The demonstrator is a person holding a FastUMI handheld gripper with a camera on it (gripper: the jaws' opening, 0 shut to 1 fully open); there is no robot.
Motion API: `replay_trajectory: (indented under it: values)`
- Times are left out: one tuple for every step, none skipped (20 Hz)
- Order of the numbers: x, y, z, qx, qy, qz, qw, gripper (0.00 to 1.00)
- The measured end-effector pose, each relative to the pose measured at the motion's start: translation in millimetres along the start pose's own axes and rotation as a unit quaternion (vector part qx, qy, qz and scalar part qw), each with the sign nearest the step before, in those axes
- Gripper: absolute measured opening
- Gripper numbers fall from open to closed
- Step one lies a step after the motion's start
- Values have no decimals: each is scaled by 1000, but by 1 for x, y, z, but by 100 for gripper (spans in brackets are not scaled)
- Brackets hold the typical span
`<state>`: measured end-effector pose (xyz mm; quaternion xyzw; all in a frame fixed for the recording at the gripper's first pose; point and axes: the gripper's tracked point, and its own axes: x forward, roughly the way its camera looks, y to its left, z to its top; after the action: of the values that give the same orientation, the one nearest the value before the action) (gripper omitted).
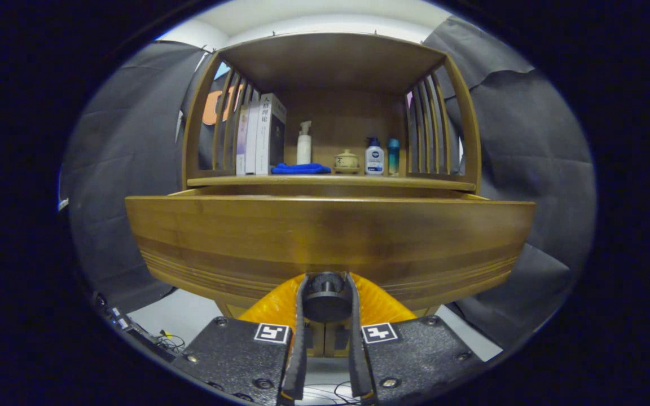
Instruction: Pull open the drawer, take out the items inside it, and place them on the countertop above the cabinet.
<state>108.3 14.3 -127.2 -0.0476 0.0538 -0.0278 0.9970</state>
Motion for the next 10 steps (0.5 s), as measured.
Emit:
replay_trajectory:
  values:
    - [-5,2,-3,0,0,1,1000,33]
    - [-12,3,-5,2,0,2,1000,34]
    - [-19,3,-8,2,1,3,1000,34]
    - [-22,3,-9,4,1,4,1000,34]
    - [-26,3,-9,4,2,6,1000,34]
    - [-28,4,-10,5,2,8,1000,34]
    - [-33,5,-12,5,4,10,1000,34]
    - [-36,4,-14,5,6,11,1000,34]
    - [-40,4,-15,5,8,12,1000,34]
    - [-44,5,-16,5,9,13,1000,34]
